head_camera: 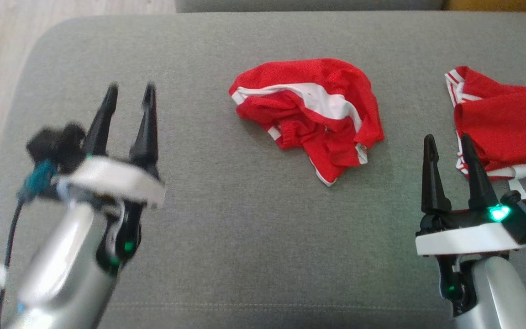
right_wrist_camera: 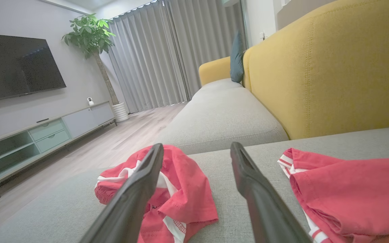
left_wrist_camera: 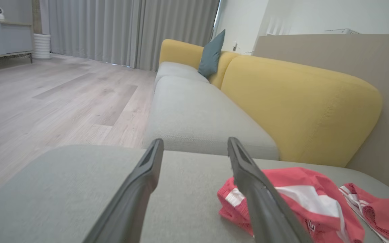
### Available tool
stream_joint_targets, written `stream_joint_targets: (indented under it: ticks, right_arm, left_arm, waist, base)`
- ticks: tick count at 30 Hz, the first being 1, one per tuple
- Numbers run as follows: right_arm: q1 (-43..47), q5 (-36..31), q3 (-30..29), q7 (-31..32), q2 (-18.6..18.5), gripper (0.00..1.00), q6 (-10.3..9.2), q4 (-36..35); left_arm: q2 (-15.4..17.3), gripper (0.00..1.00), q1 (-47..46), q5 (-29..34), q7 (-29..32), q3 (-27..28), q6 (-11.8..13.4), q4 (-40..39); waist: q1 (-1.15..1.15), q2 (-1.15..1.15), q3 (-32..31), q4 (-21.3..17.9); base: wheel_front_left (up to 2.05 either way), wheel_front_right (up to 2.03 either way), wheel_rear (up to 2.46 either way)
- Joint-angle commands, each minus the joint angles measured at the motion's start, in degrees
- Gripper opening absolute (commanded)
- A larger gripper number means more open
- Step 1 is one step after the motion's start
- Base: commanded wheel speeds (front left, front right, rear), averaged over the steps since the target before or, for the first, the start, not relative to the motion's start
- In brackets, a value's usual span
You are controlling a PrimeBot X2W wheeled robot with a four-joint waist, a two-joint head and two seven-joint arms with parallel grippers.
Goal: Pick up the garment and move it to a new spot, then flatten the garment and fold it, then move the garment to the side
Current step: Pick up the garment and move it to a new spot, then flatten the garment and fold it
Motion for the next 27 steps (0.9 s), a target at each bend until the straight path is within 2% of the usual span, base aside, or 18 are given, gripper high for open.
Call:
stream_joint_targets:
  ticks: [1, 5, 9, 15, 21, 27]
  right_arm:
    - [-0.62, -0.77, 1.00, -0.62, -0.11, 1.00, 0.37, -1.38]
    - [-0.16, -1.29, 0.57, -0.62, -0.11, 1.00, 0.37, -0.72]
    - [0.03, -1.94, 0.24, -0.15, -0.11, 1.00, 0.37, -0.09]
    - [-0.49, -3.57, -0.27, 2.00, -0.11, 1.00, 0.37, 1.54]
    - [-3.24, -6.15, 0.32, 7.20, -0.11, 1.00, 0.37, 6.87]
    - [-6.43, -5.82, 1.57, 8.18, -0.11, 1.00, 0.37, 11.38]
  left_arm:
    - [1.46, 1.00, 1.90, 1.44, -0.32, 4.31, -0.62, -3.25]
    - [-1.51, 1.00, 10.02, 3.50, -0.32, 8.42, -1.69, -5.20]
    - [-4.93, 1.00, 13.84, 5.99, -0.32, 11.15, -3.36, -5.53]
    - [-8.12, 1.00, 14.01, 9.14, -0.32, 13.30, -6.22, -4.71]
    - [-10.11, 1.00, 14.13, 10.90, -0.32, 15.28, -8.40, -3.37]
    - [-11.60, 1.00, 13.66, 12.10, -0.32, 16.05, -10.14, -2.02]
  waist:
    - [0.00, 0.00, -0.97, 1.13]
    - [0.00, 0.00, -1.76, 2.23]
    - [0.00, 0.00, -2.19, 3.34]
    - [0.00, 0.00, -1.95, 4.64]
    - [0.00, 0.00, -0.71, 5.36]
    - [0.00, 0.00, 0.58, 6.34]
  base:
    - [0.00, 0.00, 0.00]
    - [0.00, 0.00, 0.00]
    - [0.00, 0.00, 0.00]
    - [0.00, 0.00, 0.00]
    - [0.00, 0.00, 0.00]
    - [0.00, 0.00, 0.00]
